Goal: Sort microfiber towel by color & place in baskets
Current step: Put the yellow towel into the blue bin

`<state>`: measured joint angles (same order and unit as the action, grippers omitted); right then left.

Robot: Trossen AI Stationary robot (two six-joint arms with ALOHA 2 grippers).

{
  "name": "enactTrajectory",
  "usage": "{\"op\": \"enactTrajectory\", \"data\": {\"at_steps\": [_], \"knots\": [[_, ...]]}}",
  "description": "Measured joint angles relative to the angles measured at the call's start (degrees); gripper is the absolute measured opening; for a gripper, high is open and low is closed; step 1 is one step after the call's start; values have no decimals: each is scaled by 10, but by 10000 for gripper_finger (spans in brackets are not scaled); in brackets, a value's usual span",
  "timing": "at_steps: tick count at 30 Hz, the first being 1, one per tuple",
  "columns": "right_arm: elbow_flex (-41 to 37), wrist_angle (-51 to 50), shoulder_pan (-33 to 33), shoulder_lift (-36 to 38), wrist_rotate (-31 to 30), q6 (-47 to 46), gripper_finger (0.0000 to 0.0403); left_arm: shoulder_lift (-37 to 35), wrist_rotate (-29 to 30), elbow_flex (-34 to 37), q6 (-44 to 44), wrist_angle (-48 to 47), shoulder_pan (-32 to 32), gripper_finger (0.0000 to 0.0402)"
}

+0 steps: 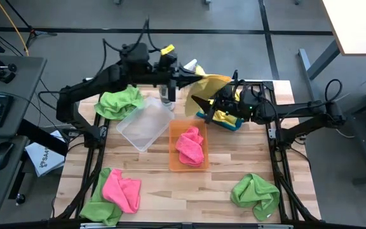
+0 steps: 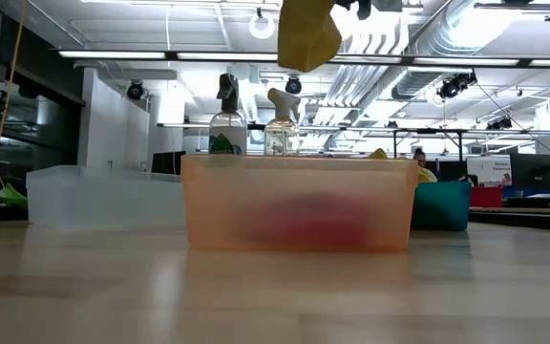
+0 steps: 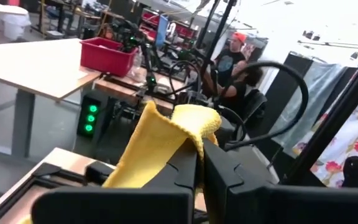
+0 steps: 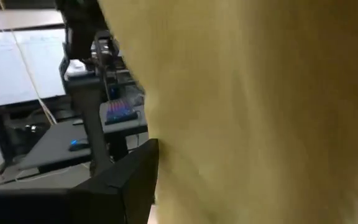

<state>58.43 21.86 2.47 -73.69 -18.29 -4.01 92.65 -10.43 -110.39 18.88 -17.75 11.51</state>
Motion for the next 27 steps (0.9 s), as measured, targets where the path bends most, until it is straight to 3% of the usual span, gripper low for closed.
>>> {"op": "enactTrajectory", "data": {"at_steps": [4,8,9,14,19,22,27], "knots": [[0,4,-3,1,28,-7,181,12,0,0,0,10,2,4],[0,-8,-10,6,18,-18,36,11,15,0,-1,-19,14,23],[0,-19,-9,11,16,-19,20,7,19,0,-3,-38,18,30],[0,-157,20,62,-63,-31,5,-32,51,0,-35,-178,45,74],[-7,-332,98,108,-114,-43,3,-73,138,12,-50,-319,58,107],[-44,-354,156,120,-96,-65,2,-110,165,56,-40,-330,56,116],[-138,-289,233,121,-68,-80,1,-192,172,192,-5,-266,36,117]]}}
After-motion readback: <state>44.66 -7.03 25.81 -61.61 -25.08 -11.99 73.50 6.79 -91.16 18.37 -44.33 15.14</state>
